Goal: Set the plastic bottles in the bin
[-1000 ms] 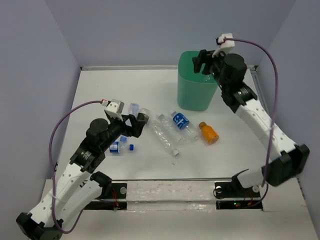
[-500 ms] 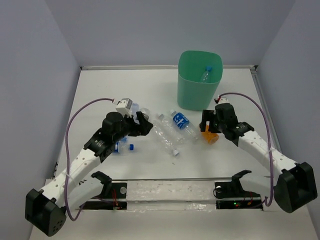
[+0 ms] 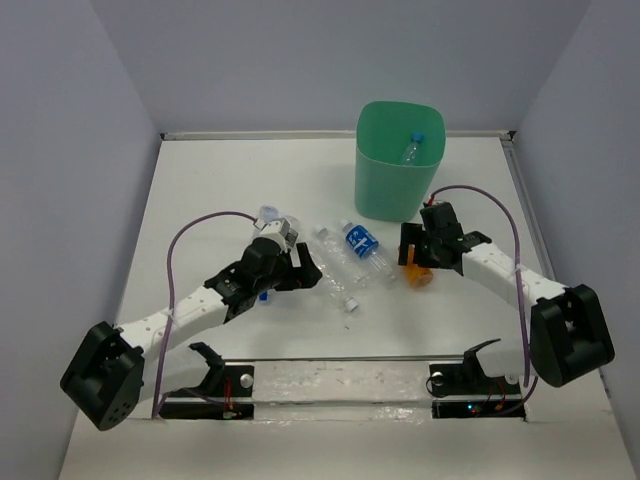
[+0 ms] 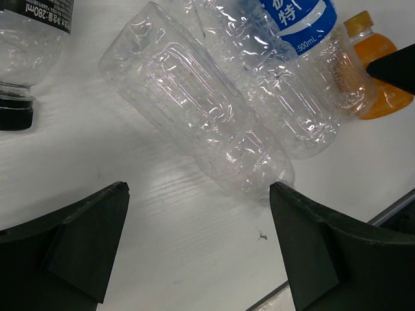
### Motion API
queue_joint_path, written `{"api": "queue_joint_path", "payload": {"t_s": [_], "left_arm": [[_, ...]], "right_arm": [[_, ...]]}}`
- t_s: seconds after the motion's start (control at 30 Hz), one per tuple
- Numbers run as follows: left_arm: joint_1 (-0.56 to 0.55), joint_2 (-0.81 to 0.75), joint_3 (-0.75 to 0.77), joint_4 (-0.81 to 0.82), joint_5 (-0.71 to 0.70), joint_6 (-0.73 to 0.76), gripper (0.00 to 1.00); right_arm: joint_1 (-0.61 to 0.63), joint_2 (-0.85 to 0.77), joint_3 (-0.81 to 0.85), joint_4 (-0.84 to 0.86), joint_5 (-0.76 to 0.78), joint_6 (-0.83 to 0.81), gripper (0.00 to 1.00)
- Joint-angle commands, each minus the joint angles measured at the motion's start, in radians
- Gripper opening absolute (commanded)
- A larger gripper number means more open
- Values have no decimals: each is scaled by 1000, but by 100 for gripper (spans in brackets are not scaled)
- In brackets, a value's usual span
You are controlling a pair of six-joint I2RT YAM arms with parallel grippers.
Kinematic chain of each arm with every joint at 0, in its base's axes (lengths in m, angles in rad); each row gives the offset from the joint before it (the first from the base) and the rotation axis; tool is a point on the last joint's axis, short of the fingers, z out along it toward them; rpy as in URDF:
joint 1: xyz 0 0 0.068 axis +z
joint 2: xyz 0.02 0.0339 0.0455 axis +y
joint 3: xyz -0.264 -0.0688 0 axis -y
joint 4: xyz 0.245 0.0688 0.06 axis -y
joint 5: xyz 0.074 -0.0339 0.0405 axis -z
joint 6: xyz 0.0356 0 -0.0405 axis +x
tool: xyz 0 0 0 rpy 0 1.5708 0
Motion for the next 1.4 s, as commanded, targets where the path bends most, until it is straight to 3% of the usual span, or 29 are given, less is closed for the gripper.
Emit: {"api": "queue_joint_path", "payload": {"t_s": [0.0,0.07,0.27,0.5,0.67,0.93,1.13,1.37], "left_arm": [[-31,72,51,91,-117,-3,99],[-33,112,51,118,-125,-10,99],[-34,181,74,176,-148,-13,99],[-34,232,75,254,-142,-46,99],[-34,286,94,277,-154,-54,99],[-34,359,117,291,-185,-72,99],[-34,407,114,305,-225,-71,99],[-34,398,88,303,-266,-56,89]], "right_arm": [[-4,47,51,-20,6,13,92],[-4,60,51,-22,7,18,92],[-4,54,23,-20,1,50,79],[-4,-74,-9,-30,7,84,49],[20,-284,14,-42,-9,100,47],[80,-363,189,53,-46,55,47],[80,-195,379,361,43,-108,46],[80,111,748,404,157,-248,47]]}}
